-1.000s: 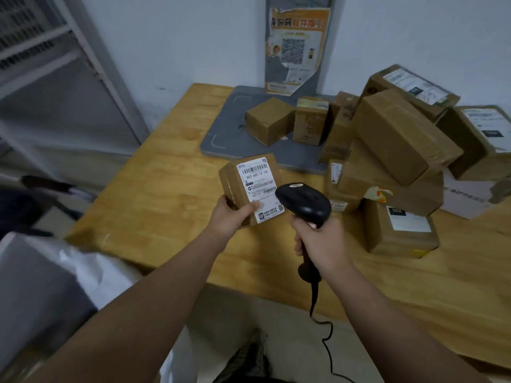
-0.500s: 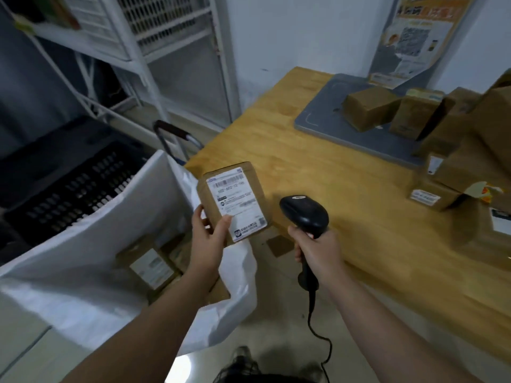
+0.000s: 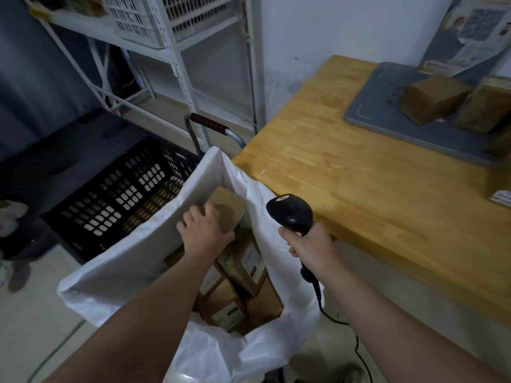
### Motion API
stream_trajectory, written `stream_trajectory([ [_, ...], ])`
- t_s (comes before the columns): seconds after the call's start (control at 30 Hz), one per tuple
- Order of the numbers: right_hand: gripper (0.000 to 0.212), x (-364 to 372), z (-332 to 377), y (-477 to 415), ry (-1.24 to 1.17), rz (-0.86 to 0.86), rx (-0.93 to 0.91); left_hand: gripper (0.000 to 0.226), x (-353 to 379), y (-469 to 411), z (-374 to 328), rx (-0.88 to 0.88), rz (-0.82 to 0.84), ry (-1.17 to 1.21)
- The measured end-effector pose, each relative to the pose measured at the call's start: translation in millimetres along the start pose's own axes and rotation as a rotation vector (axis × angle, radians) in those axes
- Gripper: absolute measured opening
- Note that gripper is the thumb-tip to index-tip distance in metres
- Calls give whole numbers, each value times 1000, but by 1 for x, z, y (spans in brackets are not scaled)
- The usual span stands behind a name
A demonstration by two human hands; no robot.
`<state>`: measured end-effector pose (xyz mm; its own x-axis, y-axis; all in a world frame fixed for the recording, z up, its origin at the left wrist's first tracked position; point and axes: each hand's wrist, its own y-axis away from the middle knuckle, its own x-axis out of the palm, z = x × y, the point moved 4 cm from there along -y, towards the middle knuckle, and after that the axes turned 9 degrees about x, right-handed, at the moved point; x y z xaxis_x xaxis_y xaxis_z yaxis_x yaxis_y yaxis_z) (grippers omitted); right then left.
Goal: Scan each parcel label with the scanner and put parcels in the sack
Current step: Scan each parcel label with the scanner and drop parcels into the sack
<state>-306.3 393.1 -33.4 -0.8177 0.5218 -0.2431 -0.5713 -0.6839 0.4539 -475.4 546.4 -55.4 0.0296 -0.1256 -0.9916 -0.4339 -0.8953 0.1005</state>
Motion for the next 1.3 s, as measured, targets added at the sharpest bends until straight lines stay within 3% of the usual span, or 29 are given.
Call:
stream_trajectory([
  [0.17, 13, 7, -10, -23, 32, -50, 37, 72, 35, -25, -2, 104, 45, -123],
  [0.33, 23, 1, -29, -42, 58, -103, 101, 51, 44, -29, -28, 202, 20, 58],
  [0.53, 28, -41, -34, -40, 63, -211, 139, 51, 16, -21, -89, 359, -20, 227],
  [0.77, 34, -138, -36, -11, -25, -376, 167, 48, -16, -16, -189, 539, 11, 309],
  [0.93, 17, -224, -43, 16, -136, -523, 179, 47, -28, 0, -279, 667, 43, 297],
  [1.03, 26, -280, -48, 25, -198, -617, 157, 47, -33, 7, -336, 740, 52, 303],
  [1.2, 15, -368, -52, 32, -213, -705, 98, 47, -40, 16, -432, 806, 38, 312],
  [1.3, 19, -430, -52, 38, -239, -747, 57, 47, -45, 23, -495, 823, 31, 334],
])
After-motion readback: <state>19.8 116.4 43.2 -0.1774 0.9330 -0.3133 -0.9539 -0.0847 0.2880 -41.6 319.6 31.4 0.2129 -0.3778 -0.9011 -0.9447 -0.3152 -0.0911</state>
